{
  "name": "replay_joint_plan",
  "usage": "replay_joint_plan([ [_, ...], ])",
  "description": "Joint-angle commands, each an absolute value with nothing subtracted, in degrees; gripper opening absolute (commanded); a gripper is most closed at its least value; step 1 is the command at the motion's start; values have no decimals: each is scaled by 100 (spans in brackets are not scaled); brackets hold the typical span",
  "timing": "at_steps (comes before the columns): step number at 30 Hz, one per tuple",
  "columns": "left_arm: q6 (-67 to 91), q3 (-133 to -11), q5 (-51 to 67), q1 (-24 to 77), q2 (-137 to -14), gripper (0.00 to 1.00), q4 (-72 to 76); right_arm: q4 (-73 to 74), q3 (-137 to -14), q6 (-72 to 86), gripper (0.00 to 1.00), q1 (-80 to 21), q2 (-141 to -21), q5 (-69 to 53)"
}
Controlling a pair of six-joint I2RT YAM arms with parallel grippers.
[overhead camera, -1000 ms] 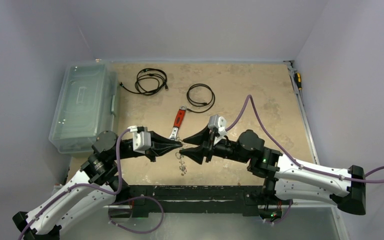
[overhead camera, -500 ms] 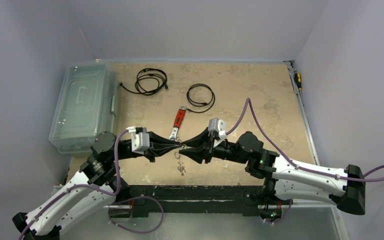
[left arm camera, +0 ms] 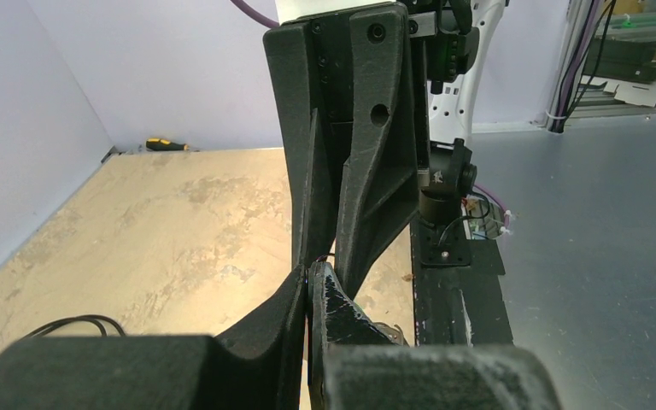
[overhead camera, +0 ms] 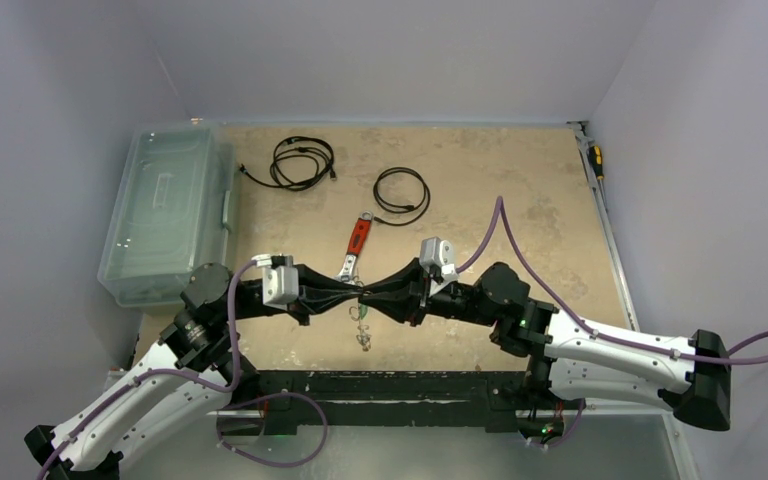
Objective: Put the keys on the keyring
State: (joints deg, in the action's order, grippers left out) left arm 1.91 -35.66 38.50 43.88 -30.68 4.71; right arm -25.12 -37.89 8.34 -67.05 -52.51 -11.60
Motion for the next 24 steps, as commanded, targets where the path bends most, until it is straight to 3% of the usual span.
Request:
replay_joint_plan([
  [1, 219, -3661, 3985, 4354, -3007, 0, 828, -2772, -3778, 721, 20, -6654, -5257, -1310],
  [5, 260, -3643, 4032, 4359, -2997, 0, 884, -2786, -3731, 703, 17, -6614, -5262, -1459],
  [13, 323, -3617, 4114, 4357, -2946, 0, 984, -2850, -3690, 703, 22, -6568, -5396, -1843],
  [24, 395, -3599, 4348, 4354, -2994, 0, 1067, -2892, -3709, 687, 15, -6506, -5376, -1916],
])
